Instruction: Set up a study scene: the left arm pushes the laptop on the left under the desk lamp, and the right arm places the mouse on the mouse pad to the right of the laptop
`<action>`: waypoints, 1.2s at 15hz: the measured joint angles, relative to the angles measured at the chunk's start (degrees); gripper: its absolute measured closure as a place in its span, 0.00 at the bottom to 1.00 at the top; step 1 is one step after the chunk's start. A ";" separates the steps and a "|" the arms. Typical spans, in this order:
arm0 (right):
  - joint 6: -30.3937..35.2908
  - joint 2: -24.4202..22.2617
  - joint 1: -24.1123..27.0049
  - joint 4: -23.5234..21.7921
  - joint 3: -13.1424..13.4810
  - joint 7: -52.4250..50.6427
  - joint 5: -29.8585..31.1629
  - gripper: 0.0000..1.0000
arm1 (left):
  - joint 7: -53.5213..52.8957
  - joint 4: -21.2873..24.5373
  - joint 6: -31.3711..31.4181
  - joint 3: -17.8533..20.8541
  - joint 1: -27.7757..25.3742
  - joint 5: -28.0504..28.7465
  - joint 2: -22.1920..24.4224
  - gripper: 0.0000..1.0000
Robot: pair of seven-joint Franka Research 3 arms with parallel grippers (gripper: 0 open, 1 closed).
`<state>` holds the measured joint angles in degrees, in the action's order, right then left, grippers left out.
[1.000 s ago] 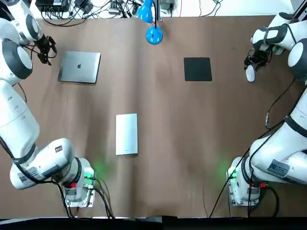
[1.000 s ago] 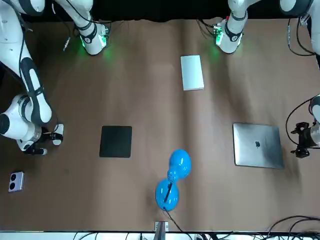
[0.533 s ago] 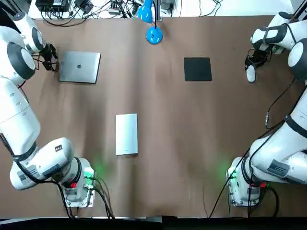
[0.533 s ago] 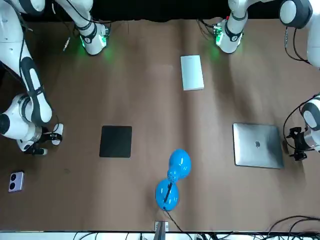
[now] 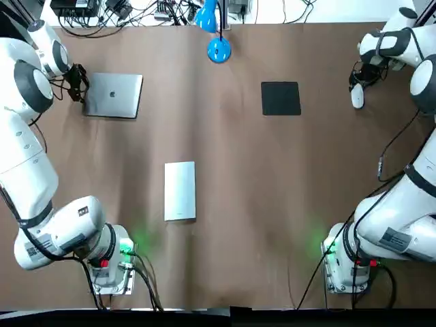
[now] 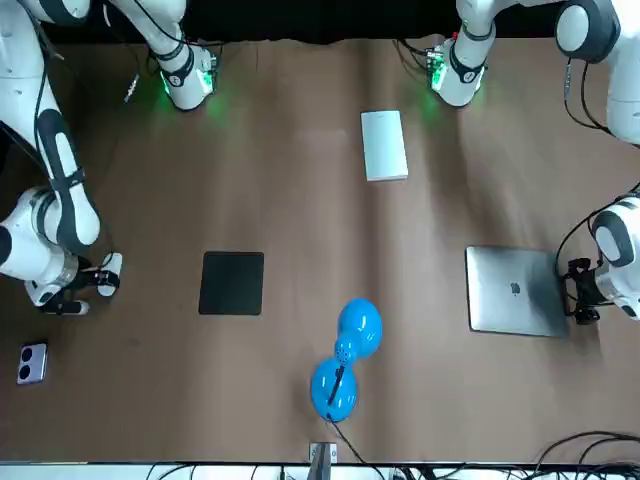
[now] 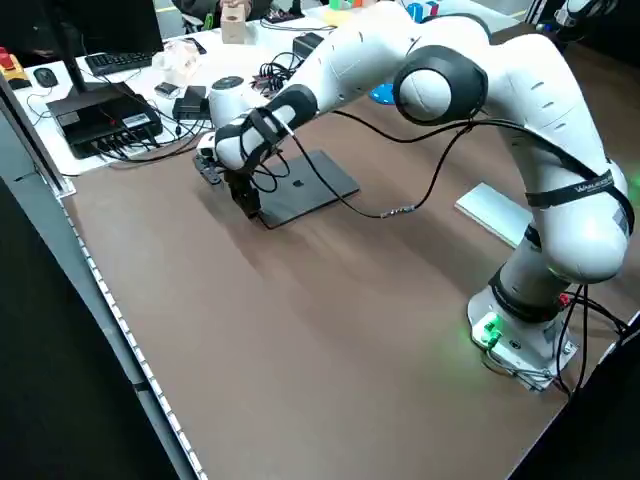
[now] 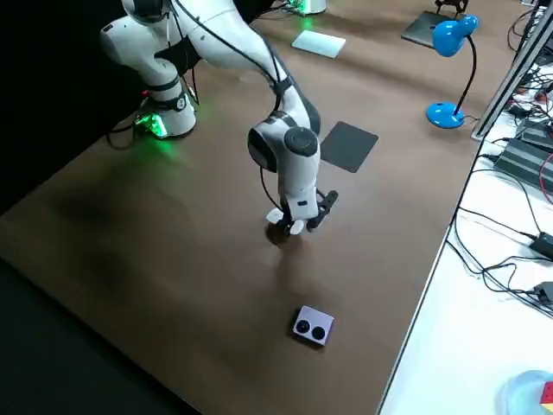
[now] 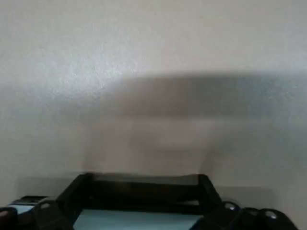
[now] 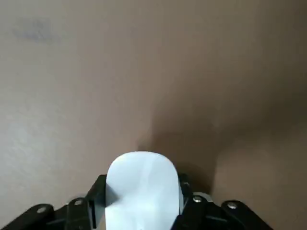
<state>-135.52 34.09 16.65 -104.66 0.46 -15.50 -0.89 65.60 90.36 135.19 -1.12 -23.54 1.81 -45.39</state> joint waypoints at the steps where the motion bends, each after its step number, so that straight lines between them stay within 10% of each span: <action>1: -0.01 -0.52 -0.40 0.58 -0.20 0.74 -0.01 0.37 | 0.00 -0.01 0.03 -0.12 0.04 0.00 -0.25 0.00; 18: 0.01 -2.61 -28.15 5.01 -2.57 30.53 -5.68 0.37 | 2.59 3.56 3.33 -4.00 0.06 -1.50 -0.96 0.00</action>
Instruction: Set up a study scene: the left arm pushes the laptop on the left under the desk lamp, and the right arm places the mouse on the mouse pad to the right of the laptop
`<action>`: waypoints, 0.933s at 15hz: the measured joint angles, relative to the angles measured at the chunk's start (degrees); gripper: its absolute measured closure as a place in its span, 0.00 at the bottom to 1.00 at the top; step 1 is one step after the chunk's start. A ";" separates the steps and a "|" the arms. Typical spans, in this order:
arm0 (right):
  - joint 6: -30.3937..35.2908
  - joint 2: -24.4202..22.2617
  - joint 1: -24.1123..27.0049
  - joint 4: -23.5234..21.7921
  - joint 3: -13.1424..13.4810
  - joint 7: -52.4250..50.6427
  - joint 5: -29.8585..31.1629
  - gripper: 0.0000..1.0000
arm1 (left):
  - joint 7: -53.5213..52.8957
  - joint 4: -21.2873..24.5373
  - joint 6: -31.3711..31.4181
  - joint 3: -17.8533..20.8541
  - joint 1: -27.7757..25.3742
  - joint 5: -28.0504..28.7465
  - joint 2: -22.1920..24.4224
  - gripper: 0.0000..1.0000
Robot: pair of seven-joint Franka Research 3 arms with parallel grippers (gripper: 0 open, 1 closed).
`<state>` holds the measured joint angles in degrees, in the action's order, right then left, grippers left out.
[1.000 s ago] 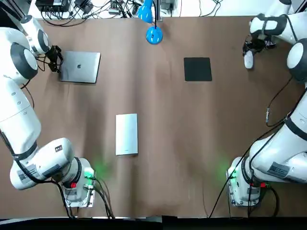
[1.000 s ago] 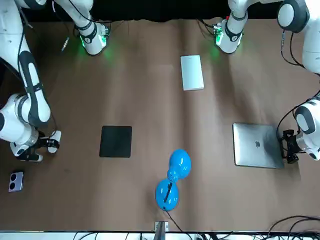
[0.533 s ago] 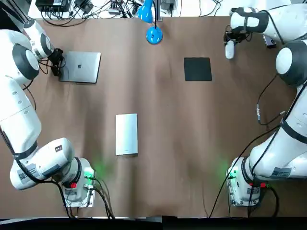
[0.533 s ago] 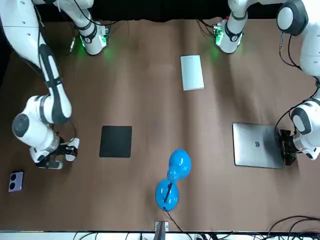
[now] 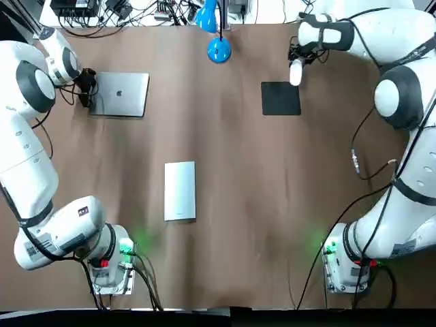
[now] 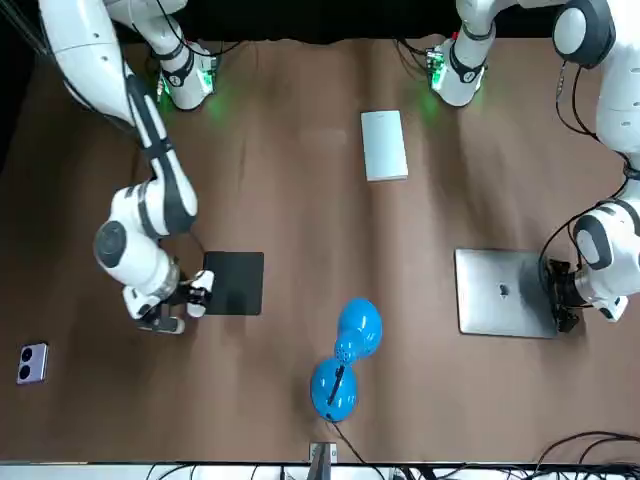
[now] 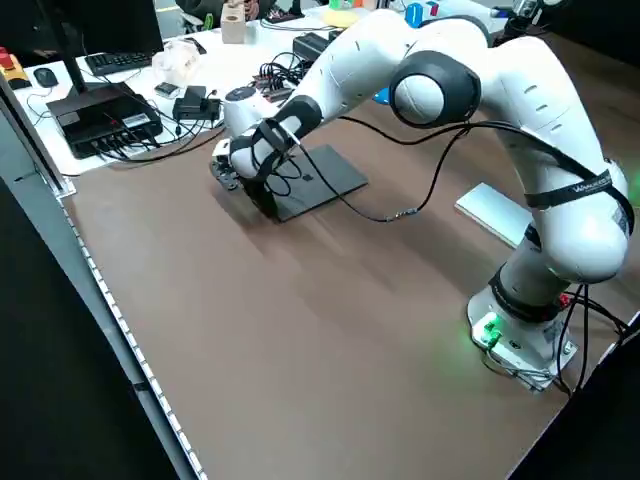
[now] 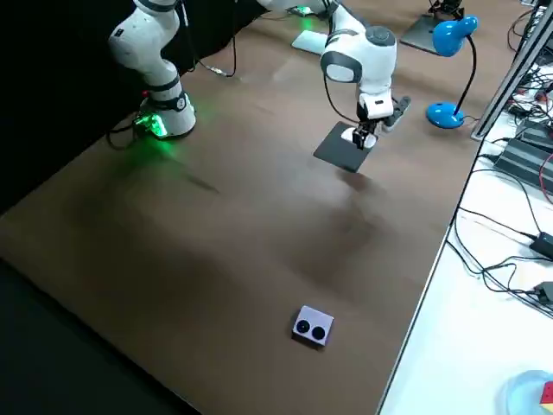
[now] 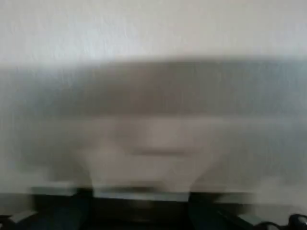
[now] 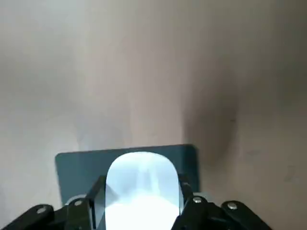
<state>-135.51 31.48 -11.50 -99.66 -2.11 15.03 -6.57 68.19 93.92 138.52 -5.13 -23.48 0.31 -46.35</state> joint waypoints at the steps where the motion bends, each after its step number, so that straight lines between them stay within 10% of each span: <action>1: -0.03 0.72 -0.76 0.17 0.00 0.13 0.00 0.37 | 0.66 0.55 0.00 -0.66 0.31 0.00 0.28 0.00; 14: -0.41 6.55 -4.41 0.48 0.03 -0.92 0.01 0.37 | 12.00 5.27 1.90 -6.61 7.30 0.00 2.07 0.00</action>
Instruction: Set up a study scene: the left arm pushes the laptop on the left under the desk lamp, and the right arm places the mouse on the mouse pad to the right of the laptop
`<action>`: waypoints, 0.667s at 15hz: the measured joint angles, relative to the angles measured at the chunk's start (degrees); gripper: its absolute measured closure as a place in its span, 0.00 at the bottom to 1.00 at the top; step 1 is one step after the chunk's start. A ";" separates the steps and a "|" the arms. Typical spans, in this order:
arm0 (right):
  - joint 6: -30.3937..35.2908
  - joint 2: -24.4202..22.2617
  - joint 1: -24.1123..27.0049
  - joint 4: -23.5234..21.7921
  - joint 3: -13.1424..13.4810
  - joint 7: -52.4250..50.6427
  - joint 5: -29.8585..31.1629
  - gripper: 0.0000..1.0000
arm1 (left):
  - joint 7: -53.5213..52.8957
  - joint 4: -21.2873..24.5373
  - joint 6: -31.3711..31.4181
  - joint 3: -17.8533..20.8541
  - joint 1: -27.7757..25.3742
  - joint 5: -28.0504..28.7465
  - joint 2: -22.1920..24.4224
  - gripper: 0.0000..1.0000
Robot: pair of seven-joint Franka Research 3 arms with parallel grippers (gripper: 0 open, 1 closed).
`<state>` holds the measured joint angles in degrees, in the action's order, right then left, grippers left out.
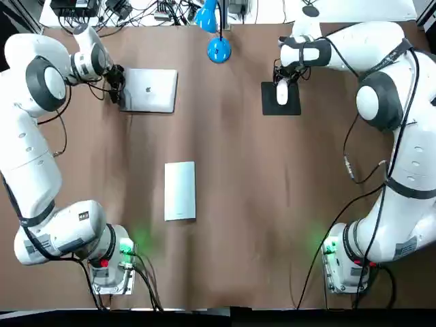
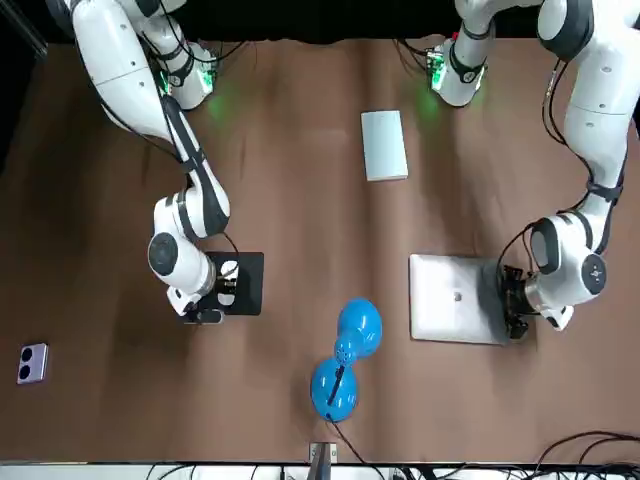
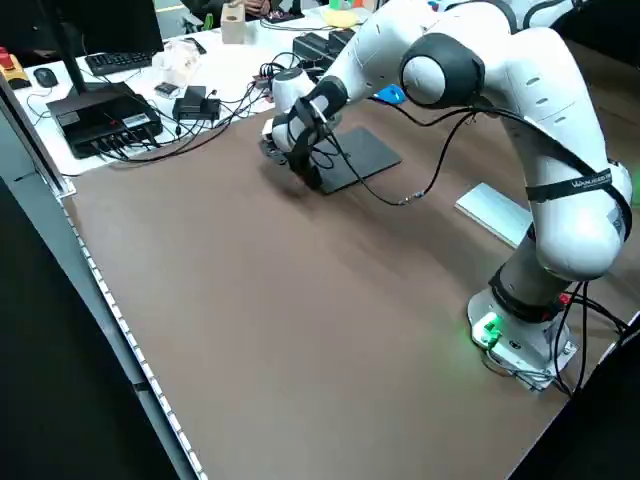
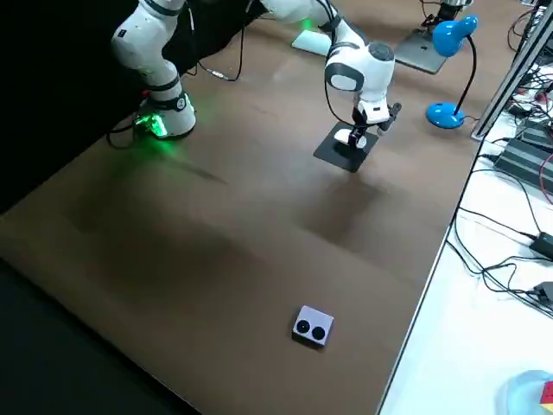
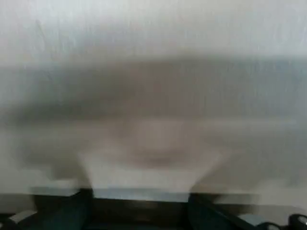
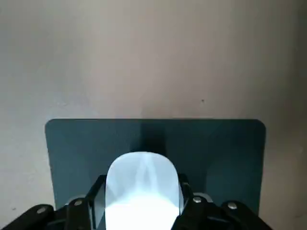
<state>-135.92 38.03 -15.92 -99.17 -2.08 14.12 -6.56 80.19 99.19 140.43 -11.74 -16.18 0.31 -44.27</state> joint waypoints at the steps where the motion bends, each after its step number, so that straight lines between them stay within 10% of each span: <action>1: -0.01 0.39 -0.11 0.00 0.00 0.00 0.00 0.37 | 1.23 0.46 0.42 -0.48 0.83 0.00 0.14 0.00; 7: -0.12 1.47 -0.27 0.01 0.07 -0.03 0.00 0.32 | 8.64 1.82 2.34 -0.70 8.95 0.00 0.63 0.00; 10: -0.13 1.47 -0.27 0.29 0.09 -0.06 0.00 0.11 | 10.03 1.97 2.45 -0.69 10.88 0.00 0.69 0.00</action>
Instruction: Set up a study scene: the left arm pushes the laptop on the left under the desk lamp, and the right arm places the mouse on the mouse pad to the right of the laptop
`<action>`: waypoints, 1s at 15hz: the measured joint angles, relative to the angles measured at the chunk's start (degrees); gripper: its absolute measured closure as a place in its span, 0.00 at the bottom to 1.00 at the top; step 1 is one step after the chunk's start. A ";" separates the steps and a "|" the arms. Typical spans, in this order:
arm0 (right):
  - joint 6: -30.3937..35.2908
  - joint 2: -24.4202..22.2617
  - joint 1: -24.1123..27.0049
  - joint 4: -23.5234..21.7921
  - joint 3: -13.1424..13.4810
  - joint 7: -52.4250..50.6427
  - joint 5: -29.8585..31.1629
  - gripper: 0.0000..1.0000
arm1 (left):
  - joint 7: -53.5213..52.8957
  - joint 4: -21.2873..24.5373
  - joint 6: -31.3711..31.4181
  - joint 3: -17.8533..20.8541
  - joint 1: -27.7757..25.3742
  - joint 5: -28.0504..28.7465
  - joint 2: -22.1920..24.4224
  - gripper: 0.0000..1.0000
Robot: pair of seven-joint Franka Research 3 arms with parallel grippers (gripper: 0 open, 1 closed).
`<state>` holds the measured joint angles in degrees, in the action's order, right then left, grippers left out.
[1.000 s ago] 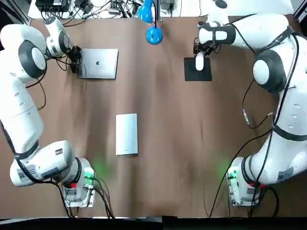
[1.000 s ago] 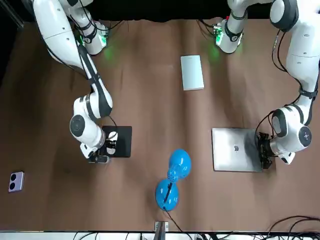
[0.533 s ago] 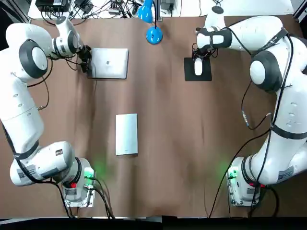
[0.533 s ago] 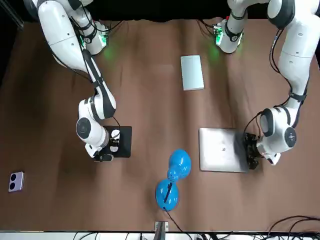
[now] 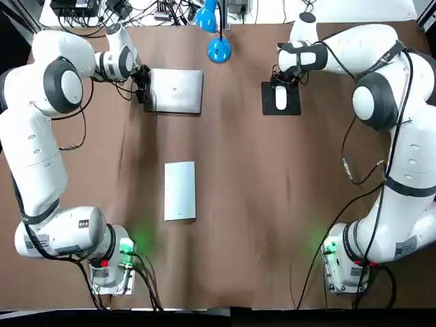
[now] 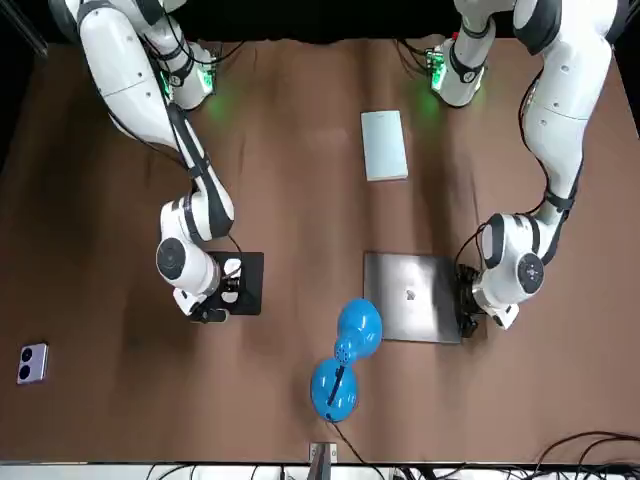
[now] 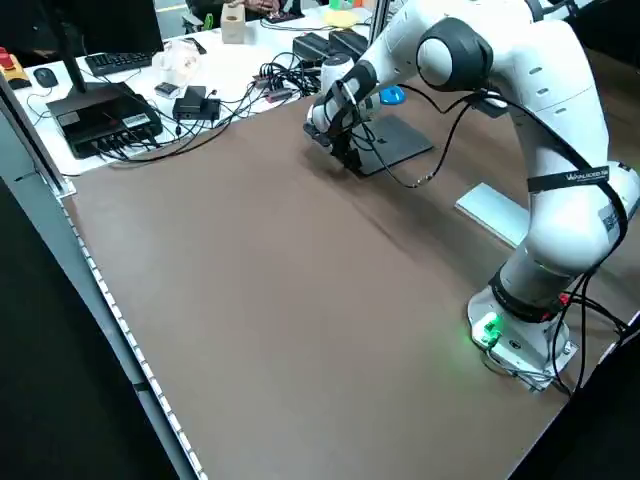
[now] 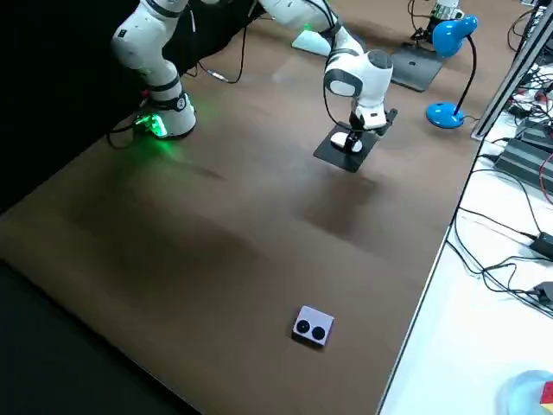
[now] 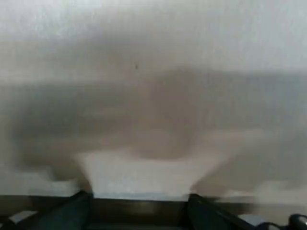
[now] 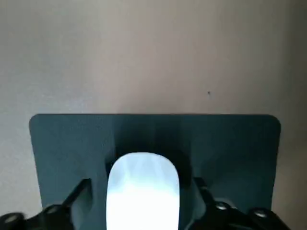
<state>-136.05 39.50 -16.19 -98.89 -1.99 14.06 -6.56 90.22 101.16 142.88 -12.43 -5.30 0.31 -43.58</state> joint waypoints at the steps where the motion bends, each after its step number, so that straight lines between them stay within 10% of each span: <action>1: 0.00 0.00 0.00 0.28 0.00 -0.02 0.00 0.02 | 1.03 0.08 0.07 -0.01 0.73 0.00 0.03 0.00; 10: 6.32 -10.45 3.46 3.59 1.47 -1.20 0.02 0.00 | 11.35 1.33 3.69 -0.05 9.85 0.00 0.18 0.00; 15: 21.03 -20.17 10.04 8.55 2.30 -12.65 2.95 0.00 | 15.35 1.59 5.29 -0.20 13.98 -1.28 0.03 0.00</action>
<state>-115.02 19.33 -6.14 -90.33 0.31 1.40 -3.61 105.57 102.75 148.17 -12.64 8.68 -0.97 -43.55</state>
